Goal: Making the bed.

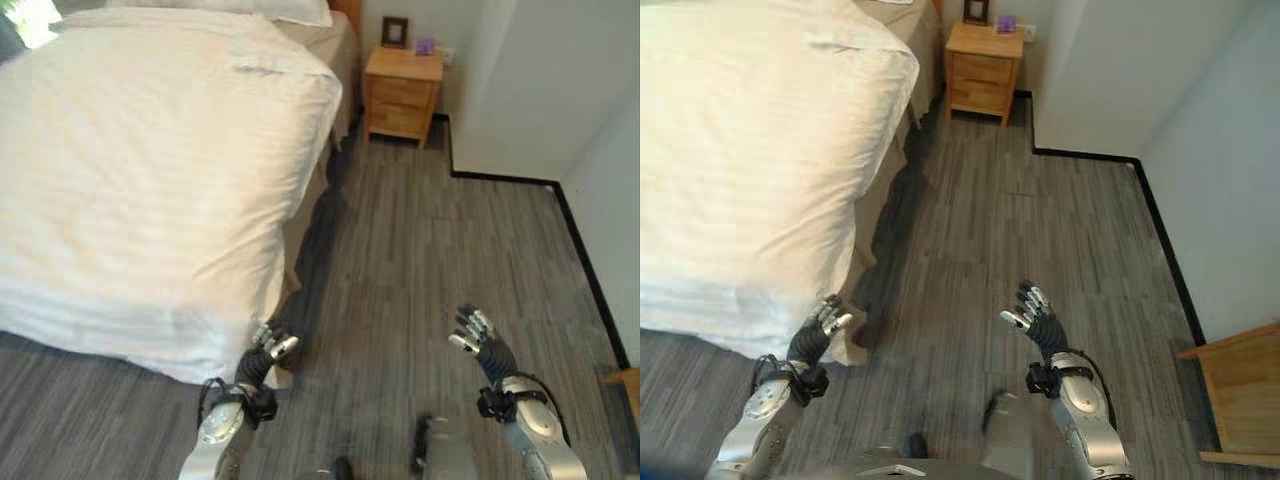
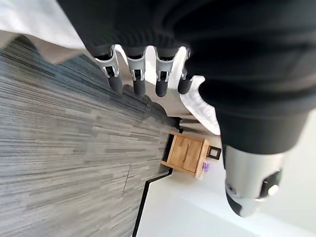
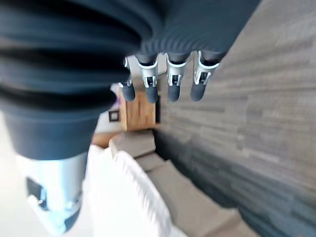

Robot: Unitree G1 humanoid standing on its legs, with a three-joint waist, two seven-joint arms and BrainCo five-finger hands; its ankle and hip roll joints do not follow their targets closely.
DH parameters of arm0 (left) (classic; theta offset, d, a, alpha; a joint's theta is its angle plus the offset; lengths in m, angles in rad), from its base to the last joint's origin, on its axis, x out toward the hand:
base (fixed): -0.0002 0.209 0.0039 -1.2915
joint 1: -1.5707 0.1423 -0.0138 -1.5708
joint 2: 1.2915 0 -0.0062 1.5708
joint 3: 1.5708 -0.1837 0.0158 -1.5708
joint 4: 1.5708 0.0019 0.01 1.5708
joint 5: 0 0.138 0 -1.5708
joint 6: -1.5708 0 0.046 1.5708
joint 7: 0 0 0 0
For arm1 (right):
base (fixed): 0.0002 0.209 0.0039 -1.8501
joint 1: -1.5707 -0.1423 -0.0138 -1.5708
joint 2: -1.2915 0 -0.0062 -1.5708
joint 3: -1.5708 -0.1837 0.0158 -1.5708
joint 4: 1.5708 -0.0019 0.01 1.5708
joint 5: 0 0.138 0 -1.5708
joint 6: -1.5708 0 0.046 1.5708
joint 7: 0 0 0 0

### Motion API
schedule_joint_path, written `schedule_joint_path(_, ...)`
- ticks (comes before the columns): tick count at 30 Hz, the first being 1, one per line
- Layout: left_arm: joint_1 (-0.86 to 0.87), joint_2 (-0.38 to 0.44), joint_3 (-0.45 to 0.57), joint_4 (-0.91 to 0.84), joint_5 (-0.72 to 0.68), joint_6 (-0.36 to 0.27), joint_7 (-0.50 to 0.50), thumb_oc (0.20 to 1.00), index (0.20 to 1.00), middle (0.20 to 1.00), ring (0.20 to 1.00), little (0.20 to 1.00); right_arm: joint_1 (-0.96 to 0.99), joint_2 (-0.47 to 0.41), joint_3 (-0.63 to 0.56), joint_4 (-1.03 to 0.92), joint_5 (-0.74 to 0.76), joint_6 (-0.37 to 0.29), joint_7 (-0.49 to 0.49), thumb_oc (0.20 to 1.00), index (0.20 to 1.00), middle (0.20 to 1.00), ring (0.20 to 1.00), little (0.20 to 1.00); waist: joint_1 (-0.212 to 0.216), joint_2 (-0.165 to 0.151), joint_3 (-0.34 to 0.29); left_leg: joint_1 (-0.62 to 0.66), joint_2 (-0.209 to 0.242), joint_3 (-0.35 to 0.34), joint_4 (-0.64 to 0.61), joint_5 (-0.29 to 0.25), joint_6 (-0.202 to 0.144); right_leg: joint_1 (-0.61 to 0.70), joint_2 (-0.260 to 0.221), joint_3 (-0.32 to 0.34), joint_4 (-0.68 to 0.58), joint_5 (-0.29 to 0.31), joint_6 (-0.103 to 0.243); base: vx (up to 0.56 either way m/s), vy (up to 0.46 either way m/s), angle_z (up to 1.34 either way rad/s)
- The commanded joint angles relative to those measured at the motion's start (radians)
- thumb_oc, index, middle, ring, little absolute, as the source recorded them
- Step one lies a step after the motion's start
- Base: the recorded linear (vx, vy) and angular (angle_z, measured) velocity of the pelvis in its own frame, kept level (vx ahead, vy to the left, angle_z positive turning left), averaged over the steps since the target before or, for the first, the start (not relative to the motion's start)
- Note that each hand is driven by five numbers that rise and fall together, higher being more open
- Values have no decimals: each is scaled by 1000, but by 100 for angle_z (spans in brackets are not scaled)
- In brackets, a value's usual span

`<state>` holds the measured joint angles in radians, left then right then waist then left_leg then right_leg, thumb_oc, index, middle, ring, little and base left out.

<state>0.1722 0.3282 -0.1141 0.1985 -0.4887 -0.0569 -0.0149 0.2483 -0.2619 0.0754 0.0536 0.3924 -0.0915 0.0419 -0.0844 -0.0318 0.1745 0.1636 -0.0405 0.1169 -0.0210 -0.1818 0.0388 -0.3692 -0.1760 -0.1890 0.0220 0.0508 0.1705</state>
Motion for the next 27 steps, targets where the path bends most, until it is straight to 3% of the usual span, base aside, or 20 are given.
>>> schedule_joint_path(1, -53, 20, -26, -64, 54, -66, -31, 1000, 1000, 1000, 1000, 1000, -27, -23, -42, -40, -26, -51, 3, 1000, 1000, 1000, 1000, 1000, -42, 21, -9, 173, 122, -59, -66, 52, -96, 24, 6, -41, -99, 217, 70, 861, -276, 53)
schedule_joint_path(4, -66, 2, -39, -57, 50, -70, -37, 1000, 1000, 1000, 1000, 1000, -36, -28, -34, -44, -32, -49, 5, 1000, 1000, 1000, 1000, 1000, -44, 33, -25, 192, 167, -65, 25, 142, -136, 73, 6, -102, -33, 211, 34, 545, -189, 58)
schedule_joint_path(5, -64, -8, -42, -58, 48, -71, -31, 1000, 1000, 1000, 1000, 1000, -46, -36, -26, -36, -31, -51, 5, 1000, 1000, 1000, 1000, 1000, -40, 46, -26, 169, 186, -62, 123, 220, -155, 96, 31, -108, -18, 190, 11, 604, -279, -15)
schedule_joint_path(7, -62, -20, -38, -68, 16, -69, -12, 1000, 1000, 1000, 1000, 1000, -72, -46, -11, -26, 5, -51, -9, 1000, 1000, 1000, 1000, 1000, -32, 30, -23, 29, 209, -78, 460, 427, -181, 164, 57, -100, 7, 124, -58, 615, -428, -33)
schedule_joint_path(8, -59, -26, -30, -82, -7, -59, -8, 1000, 1000, 1000, 1000, 1000, -77, -47, -8, -34, 37, -57, -16, 1000, 1000, 1000, 1000, 1000, -20, 9, -13, -36, 220, -55, 631, 470, -186, 214, 64, -109, -6, 102, -93, 588, -537, -7)
schedule_joint_path(9, -58, -24, -30, -89, -19, -52, -10, 1000, 1000, 1000, 1000, 1000, -75, -49, -8, -41, 62, -58, -19, 1000, 1000, 1000, 1000, 1000, 4, -17, 8, -113, 234, -26, 751, 459, -166, 263, 75, -97, -15, 68, -123, 646, -513, -14)
schedule_joint_path(11, -50, -28, -36, -94, -26, -47, -11, 1000, 1000, 1000, 1000, 1000, -82, -66, -9, -35, 52, -48, -35, 1000, 1000, 1000, 1000, 1000, 69, -52, 42, -270, 160, -45, 875, 363, -132, 367, 85, -52, -52, 30, -130, 653, -351, -64)
schedule_joint_path(13, -33, -52, -30, -88, -53, -55, 5, 1000, 1000, 1000, 1000, 1000, -120, -73, -1, -26, 65, -47, -47, 1000, 1000, 1000, 1000, 1000, 138, -58, 44, -418, 131, -19, 778, 304, -117, 466, 98, -38, -87, -13, -117, 872, -140, -51)
schedule_joint_path(14, -9, -56, -25, -81, -72, -52, -5, 1000, 1000, 1000, 1000, 1000, -143, -62, 3, -22, 105, -54, -38, 1000, 1000, 1000, 1000, 1000, 190, -44, 28, -467, 139, -3, 504, 314, -112, 525, 100, -29, -98, -52, -97, 779, -16, -27)
schedule_joint_path(15, -9, -56, -25, -82, -72, -52, -5, 1000, 1000, 1000, 1000, 1000, -143, -63, 3, -21, 105, -55, -38, 1000, 1000, 1000, 1000, 1000, 191, -49, 28, -459, 133, 2, 488, 323, -110, 524, 94, -27, -98, -51, -96, 779, 96, -33)
schedule_joint_path(16, 5, -55, -27, -73, -63, -54, -9, 1000, 1000, 1000, 1000, 1000, -150, -64, 14, -14, 92, -59, -30, 1000, 1000, 1000, 1000, 1000, 218, -34, 15, -458, 120, 7, 294, 332, -107, 559, 108, -22, -100, -70, -82, 815, 109, -73)
schedule_joint_path(17, 33, -60, -31, -65, -43, -53, -9, 1000, 1000, 1000, 1000, 1000, -167, -79, 42, 7, 42, -58, -23, 1000, 1000, 1000, 1000, 1000, 270, -19, -17, -417, 85, -9, 54, 388, -105, 619, 120, -13, -92, -91, -58, 824, 110, -66)
schedule_joint_path(18, 35, -60, -31, -66, -43, -53, -9, 1000, 1000, 1000, 1000, 1000, -166, -78, 42, 7, 41, -59, -23, 1000, 1000, 1000, 1000, 1000, 270, -23, -15, -407, 81, -7, 41, 394, -105, 623, 115, -13, -92, -94, -57, 883, 85, -79)
schedule_joint_path(19, 54, -52, -33, -65, -46, -44, -14, 1000, 1000, 1000, 1000, 1000, -177, -55, 54, 6, 19, -38, -18, 1000, 1000, 1000, 1000, 1000, 278, -47, -30, -346, 49, 18, 65, 359, -70, 619, 73, -21, 19, -32, -20, 496, 80, -48)
schedule_joint_path(20, 56, -48, -32, -72, -39, -44, -13, 1000, 1000, 1000, 1000, 1000, -178, -43, 62, -11, 5, -37, -14, 1000, 1000, 1000, 1000, 1000, 278, -58, -24, -336, 29, 29, 113, 346, -45, 568, 36, -27, 191, 71, 8, 643, 157, -77)
schedule_joint_path(21, 44, -44, -25, -76, -38, -42, -9, 1000, 1000, 1000, 1000, 1000, -182, -39, 67, -17, -10, -44, -13, 1000, 1000, 1000, 1000, 1000, 275, -53, -21, -292, 20, 30, 101, 287, -10, 498, -13, -32, 359, 169, 34, 285, 130, -62)
schedule_joint_path(22, 43, -44, -25, -76, -38, -42, -9, 1000, 1000, 1000, 1000, 1000, -183, -39, 67, -17, -11, -44, -13, 1000, 1000, 1000, 1000, 1000, 278, -52, -23, -294, 21, 32, 100, 289, -9, 494, -12, -29, 359, 171, 33, 347, 152, -60)
schedule_joint_path(24, 25, -35, -24, -71, -22, -45, 2, 1000, 1000, 1000, 1000, 1000, -192, -11, 99, -2, -3, -40, -14, 1000, 1000, 1000, 1000, 1000, 245, -12, -23, -194, 38, 17, 66, 241, 21, 376, -41, -29, 526, 186, 25, 506, 119, -10)
schedule_joint_path(25, 13, -28, -17, -76, -19, -50, 10, 1000, 1000, 1000, 1000, 1000, -181, 8, 109, -4, 18, -29, -2, 1000, 1000, 1000, 1000, 1000, 213, 1, -16, -124, 47, -18, 27, 246, 19, 286, -53, -38, 518, 136, 10, 472, 34, 24)
schedule_joint_path(27, 9, -23, -6, -79, -32, -53, 7, 1000, 1000, 1000, 1000, 1000, -171, 1, 107, -22, 22, -27, 20, 1000, 1000, 1000, 1000, 1000, 191, 3, -11, -93, 51, -47, 15, 255, 7, 255, -44, -28, 469, 109, 1, 437, -133, 56)
